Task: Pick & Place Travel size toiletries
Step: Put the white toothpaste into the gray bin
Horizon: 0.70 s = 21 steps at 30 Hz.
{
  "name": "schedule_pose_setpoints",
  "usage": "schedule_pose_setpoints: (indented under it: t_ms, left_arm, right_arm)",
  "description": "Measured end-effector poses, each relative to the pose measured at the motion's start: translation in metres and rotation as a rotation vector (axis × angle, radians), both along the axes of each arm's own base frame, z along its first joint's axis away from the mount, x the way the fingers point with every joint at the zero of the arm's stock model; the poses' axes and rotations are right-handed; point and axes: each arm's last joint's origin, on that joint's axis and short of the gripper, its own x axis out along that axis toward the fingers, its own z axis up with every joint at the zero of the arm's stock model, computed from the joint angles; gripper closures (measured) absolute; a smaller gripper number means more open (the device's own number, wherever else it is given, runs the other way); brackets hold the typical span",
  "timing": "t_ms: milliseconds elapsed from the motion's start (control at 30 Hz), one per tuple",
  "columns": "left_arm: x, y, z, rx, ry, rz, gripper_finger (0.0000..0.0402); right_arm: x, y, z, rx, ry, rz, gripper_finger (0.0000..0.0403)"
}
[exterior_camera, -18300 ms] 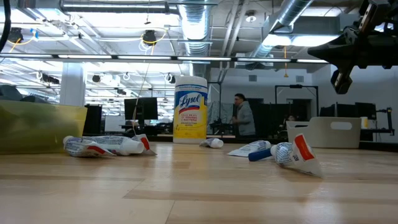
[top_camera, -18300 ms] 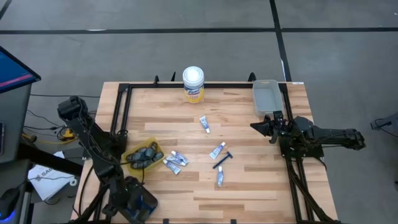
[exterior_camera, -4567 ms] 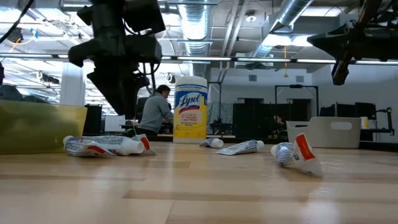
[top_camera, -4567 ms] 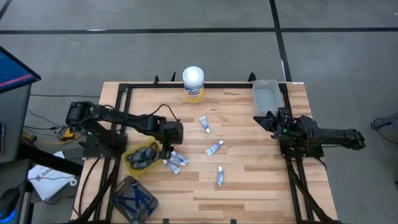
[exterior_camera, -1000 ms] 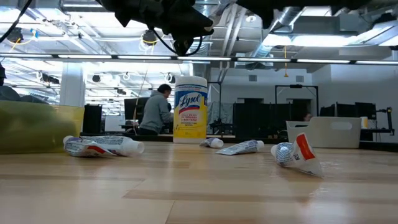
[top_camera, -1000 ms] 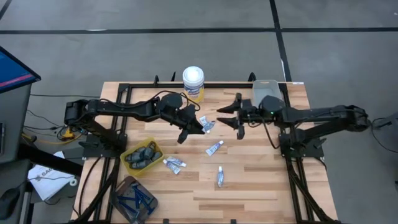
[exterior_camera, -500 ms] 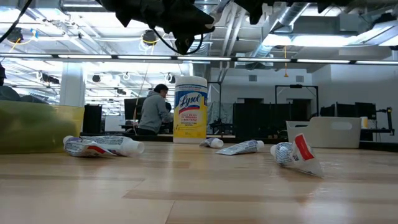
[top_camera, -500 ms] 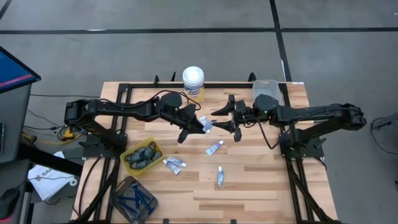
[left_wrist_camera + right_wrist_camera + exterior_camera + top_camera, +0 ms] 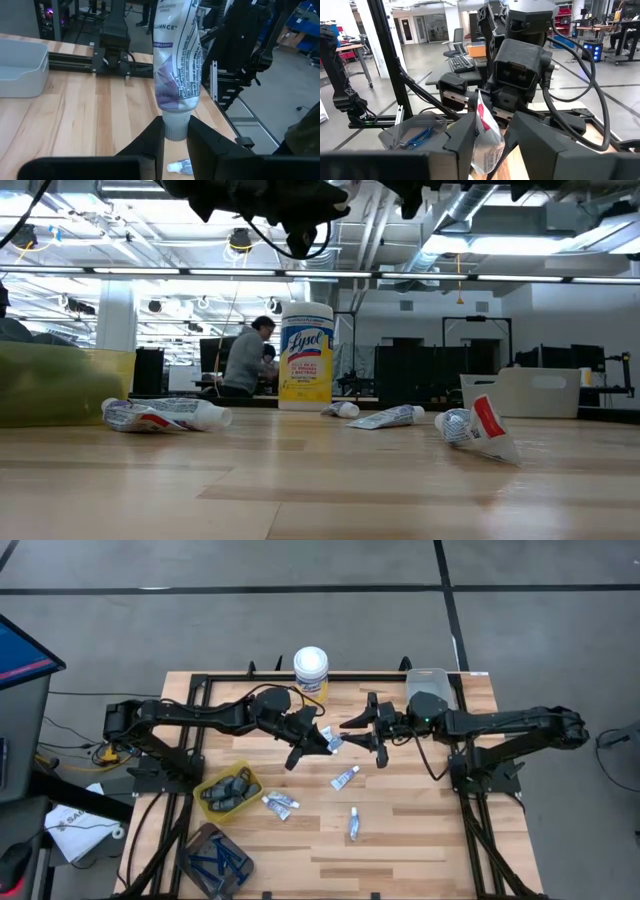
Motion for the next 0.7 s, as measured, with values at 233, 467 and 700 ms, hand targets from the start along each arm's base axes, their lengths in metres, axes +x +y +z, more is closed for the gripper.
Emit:
schedule_pose_setpoints:
  t_ms: [233, 467, 700]
  left_arm:
    - [0.0, 0.0, -0.0001, 0.0, 0.001, 0.001, 0.0346]
    - [0.0, 0.0, -0.0001, 0.005, 0.0, -0.001, 0.0346]
    - [0.0, 0.0, -0.0001, 0.005, 0.0, -0.001, 0.0345]
  right_arm:
    - [0.0, 0.0001, 0.0, 0.0, 0.0, 0.0, 0.0298]
    - [0.0, 0.0007, 0.0002, 0.0, -0.001, 0.003, 0.0306]
    - [0.0, 0.0007, 0.0002, 0.0, -0.001, 0.003, 0.0363]
